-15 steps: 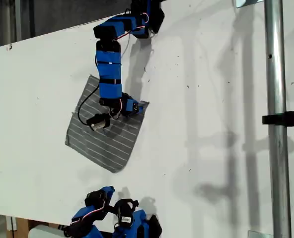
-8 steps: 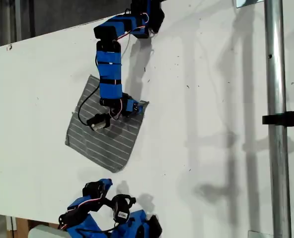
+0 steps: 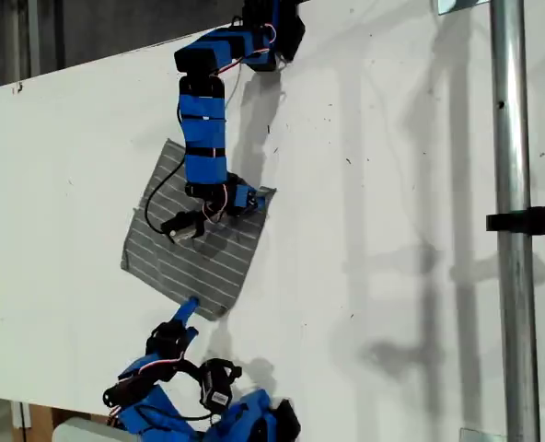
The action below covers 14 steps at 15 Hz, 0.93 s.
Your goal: Grasp corners of a towel and fold twice.
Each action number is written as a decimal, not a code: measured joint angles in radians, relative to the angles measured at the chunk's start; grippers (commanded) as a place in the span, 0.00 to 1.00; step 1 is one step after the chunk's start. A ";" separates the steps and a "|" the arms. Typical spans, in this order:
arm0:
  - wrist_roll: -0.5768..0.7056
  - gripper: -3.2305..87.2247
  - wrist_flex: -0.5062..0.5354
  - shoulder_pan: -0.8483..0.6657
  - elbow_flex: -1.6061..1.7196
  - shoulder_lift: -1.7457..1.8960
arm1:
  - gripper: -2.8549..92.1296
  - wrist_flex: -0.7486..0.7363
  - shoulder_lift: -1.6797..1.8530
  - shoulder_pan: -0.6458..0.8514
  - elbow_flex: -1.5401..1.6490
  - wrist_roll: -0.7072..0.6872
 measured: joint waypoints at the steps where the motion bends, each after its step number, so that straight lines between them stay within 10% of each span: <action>1: 0.003 0.37 -0.060 -0.018 0.051 -0.035 | 0.03 0.000 0.002 -0.002 0.000 0.000; 10: -0.061 0.34 -0.308 -0.086 0.199 -0.482 | 0.03 0.006 0.038 -0.017 0.005 0.006; 14: -0.049 0.06 -0.295 -0.114 0.126 -0.577 | 0.03 0.006 0.064 -0.018 0.020 0.009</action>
